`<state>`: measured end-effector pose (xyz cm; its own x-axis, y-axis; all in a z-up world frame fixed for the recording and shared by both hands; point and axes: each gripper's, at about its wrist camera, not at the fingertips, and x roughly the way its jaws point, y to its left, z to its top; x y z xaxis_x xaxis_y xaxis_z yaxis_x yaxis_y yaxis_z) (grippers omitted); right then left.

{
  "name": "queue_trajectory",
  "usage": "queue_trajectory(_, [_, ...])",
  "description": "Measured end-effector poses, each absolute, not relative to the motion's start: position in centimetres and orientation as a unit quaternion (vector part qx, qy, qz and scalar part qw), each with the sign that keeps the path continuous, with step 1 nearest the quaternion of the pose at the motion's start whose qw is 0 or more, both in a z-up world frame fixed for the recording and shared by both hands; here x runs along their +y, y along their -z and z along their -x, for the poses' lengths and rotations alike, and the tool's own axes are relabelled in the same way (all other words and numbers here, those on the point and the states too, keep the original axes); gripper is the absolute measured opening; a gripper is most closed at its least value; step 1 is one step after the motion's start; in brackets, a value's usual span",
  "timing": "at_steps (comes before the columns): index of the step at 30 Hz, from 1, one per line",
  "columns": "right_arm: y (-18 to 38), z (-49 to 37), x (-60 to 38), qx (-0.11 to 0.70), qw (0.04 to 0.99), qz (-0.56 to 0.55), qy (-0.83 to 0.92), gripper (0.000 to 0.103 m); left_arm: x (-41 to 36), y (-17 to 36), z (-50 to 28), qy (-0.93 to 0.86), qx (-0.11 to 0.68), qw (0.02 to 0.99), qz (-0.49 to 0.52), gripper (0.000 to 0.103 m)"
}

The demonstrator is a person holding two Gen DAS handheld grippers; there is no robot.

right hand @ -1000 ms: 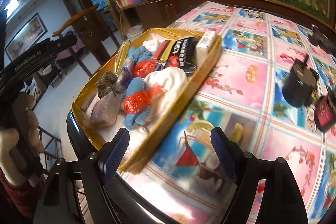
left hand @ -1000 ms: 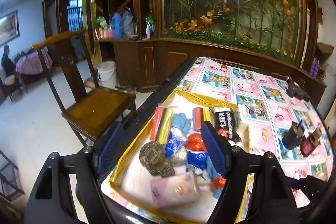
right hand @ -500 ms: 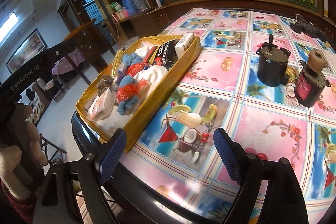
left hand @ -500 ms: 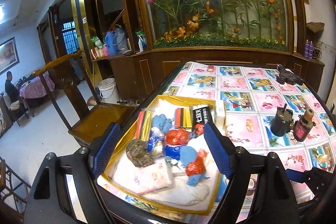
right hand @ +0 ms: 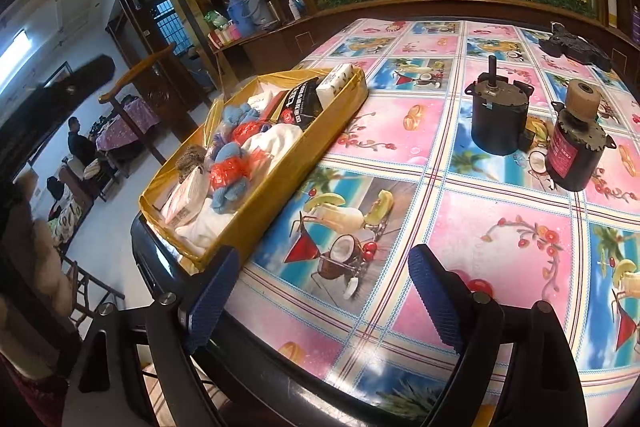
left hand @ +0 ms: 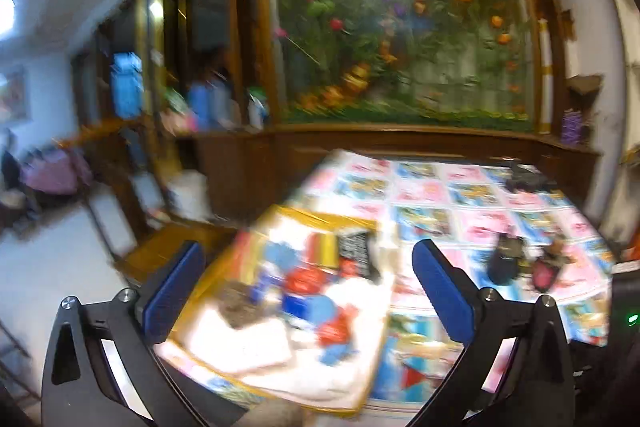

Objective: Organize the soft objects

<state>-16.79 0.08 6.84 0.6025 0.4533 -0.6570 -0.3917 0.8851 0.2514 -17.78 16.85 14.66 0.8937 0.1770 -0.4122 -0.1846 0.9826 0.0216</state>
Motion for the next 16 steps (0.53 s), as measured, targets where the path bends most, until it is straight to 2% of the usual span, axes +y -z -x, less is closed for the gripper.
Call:
queue_trajectory(3, [-6.5, 16.8, 0.6, 0.381, 0.892, -0.037, -0.239, 0.087, 18.2, -13.1, 15.8, -0.076, 0.279, 0.956, 0.052, 0.103])
queue_trajectory(16, [-5.0, 15.3, 1.8, 0.399, 0.887, -0.028, -0.231, 0.087, 19.2, -10.8, 14.7, -0.118, 0.315, 0.940, 0.056, 0.103])
